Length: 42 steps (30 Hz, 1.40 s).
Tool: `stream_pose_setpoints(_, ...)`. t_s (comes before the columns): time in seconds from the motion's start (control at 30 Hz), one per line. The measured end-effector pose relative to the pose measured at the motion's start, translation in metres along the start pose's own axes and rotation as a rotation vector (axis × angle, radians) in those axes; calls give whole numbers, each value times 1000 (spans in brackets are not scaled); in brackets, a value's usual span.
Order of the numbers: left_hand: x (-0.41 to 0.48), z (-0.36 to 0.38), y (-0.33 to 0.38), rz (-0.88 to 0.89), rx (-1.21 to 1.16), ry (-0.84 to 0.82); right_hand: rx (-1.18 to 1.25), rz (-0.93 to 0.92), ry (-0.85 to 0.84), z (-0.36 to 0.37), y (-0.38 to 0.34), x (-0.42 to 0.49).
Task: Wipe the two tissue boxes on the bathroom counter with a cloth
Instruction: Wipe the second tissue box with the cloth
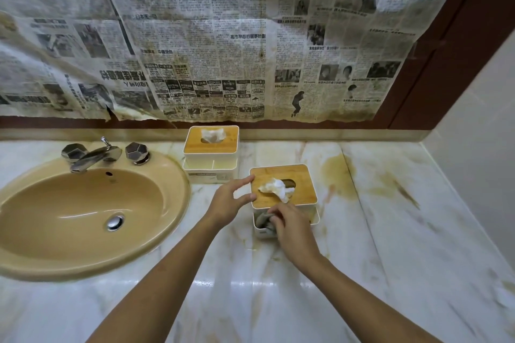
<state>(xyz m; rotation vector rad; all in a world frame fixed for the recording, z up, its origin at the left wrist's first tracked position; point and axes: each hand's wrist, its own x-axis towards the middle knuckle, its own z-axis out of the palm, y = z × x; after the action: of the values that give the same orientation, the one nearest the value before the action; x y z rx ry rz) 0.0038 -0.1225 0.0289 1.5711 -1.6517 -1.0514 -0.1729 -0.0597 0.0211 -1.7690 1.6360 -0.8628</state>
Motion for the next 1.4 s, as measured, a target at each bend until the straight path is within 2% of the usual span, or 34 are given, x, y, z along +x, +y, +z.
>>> stream_pose_setpoints(0.13, 1, -2, 0, -17, -10, -18, 169, 1, 191, -13, -12, 5)
stream_pose_setpoints(0.27, 2, -2, -3, -35, -12, -22, 154, -117, 324, -31, -12, 6)
stream_pose_setpoints(0.33, 3, -2, -4, -42, -8, -24, 67, -164, 252, -30, 0, 6)
stream_pose_setpoints(0.43, 5, -2, -6, -49, 8, -27, -238, -194, 35, -18, 19, 2)
stream_pose_setpoints(0.5, 6, -3, -6, -53, 14, -31, -237, -132, -44, -13, 22, 2)
stream_pose_setpoints(0.57, 6, -3, -6, -51, 22, -29, -130, -71, -22, -13, 16, 6)
stream_pose_setpoints(0.63, 7, -3, -6, -53, 27, -29, 12, -32, 78, -18, 7, 11)
stream_pose_setpoints(0.7, 7, -3, -6, -55, 27, -29, 121, -40, 204, -23, -2, 13)
stream_pose_setpoints(0.77, 7, -2, -7, -57, 28, -29, 164, -83, 251, -25, -8, 11)
stream_pose_setpoints(0.87, 7, -2, -8, -62, 14, -24, 142, -139, 128, -13, -6, 4)
stream_pose_setpoints(1.03, 7, -3, -5, -71, 31, -31, -157, -94, -98, 7, 6, 3)
stream_pose_setpoints(1.27, 5, -1, -3, -72, 68, -19, 108, -41, 33, -23, 2, 0)
stream_pose_setpoints(1.4, 2, 2, -1, -66, 98, -6, 246, 39, 31, -59, -8, -2)
